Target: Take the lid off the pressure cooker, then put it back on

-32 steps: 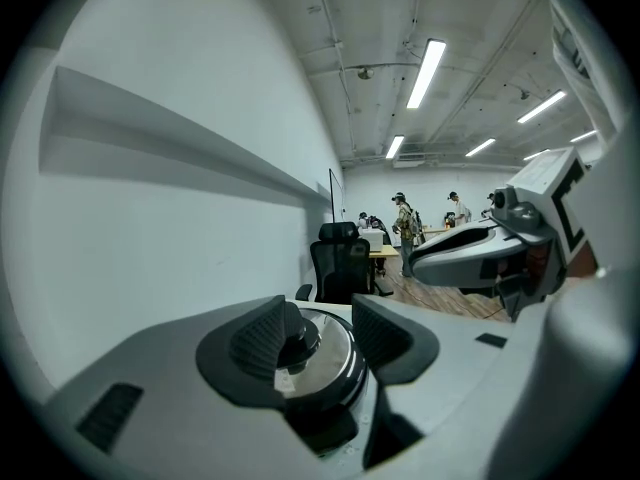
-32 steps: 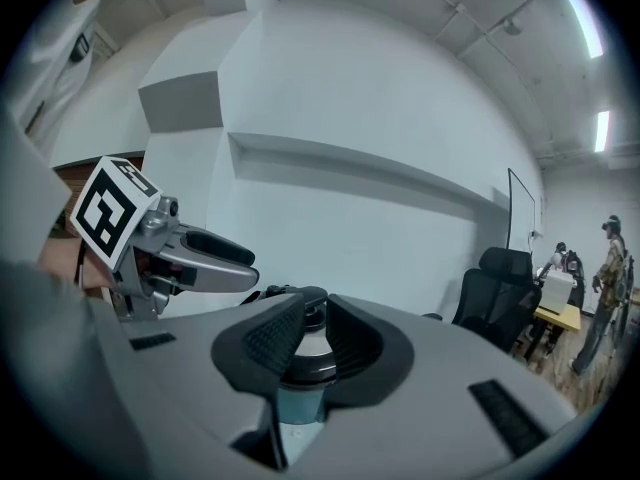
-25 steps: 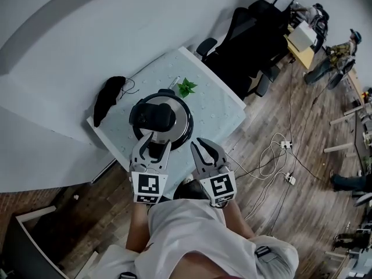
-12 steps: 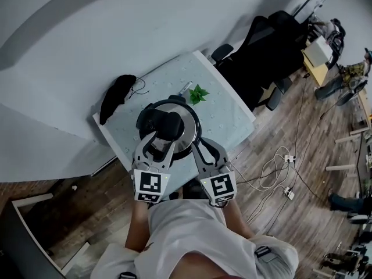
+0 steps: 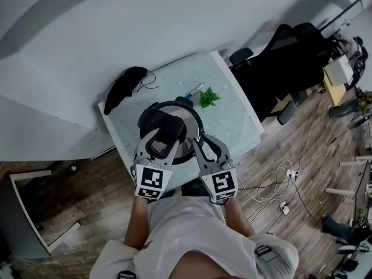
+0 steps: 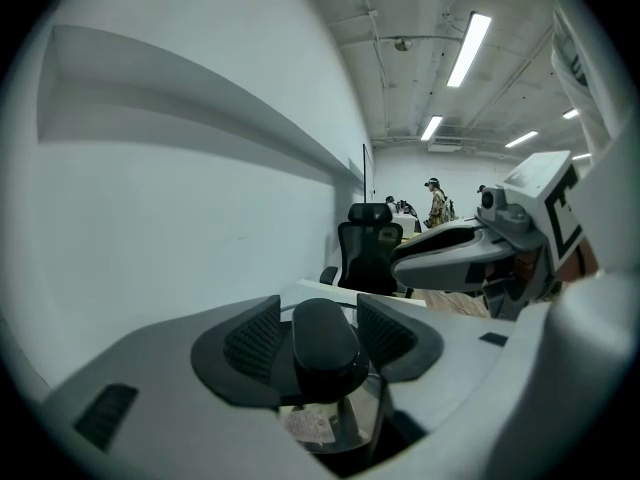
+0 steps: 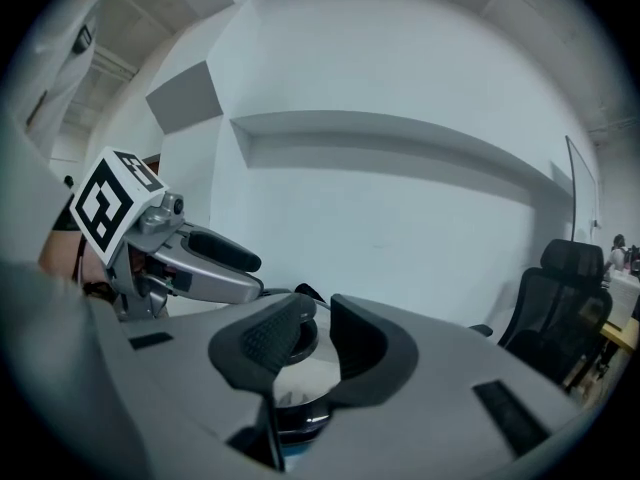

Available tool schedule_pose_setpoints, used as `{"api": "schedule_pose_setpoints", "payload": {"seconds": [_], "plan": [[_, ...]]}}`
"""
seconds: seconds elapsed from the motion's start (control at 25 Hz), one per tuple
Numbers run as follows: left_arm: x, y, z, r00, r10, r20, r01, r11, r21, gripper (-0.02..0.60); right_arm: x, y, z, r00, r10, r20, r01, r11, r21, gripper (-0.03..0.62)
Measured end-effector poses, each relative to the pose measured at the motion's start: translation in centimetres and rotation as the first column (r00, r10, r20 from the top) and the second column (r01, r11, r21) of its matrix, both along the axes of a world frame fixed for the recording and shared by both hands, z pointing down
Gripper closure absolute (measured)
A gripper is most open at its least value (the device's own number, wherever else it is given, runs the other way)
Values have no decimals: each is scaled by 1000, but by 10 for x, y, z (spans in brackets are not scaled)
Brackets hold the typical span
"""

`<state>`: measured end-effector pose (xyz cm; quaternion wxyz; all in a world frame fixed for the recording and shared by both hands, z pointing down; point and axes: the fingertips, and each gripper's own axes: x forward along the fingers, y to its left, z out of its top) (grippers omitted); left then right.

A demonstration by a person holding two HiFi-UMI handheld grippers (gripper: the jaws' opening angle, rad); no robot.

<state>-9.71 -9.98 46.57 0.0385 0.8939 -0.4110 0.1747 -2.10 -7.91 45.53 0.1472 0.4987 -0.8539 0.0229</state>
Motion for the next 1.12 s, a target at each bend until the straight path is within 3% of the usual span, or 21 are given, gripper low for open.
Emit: {"api": "schedule_pose_setpoints", "payload": {"seconds": [0.52, 0.76, 1.12], "plan": [[14, -23, 32, 994, -100, 41, 105, 986, -126, 318, 8, -28, 17, 987, -160, 20, 161, 986, -49, 480], [22, -31, 39, 995, -100, 24, 103, 976, -190, 307, 10, -41, 23, 976, -216, 32, 218, 974, -65, 474], [29, -37, 62, 991, -95, 91, 118, 951, -286, 295, 11, -55, 33, 958, -282, 51, 286, 954, -92, 473]]}}
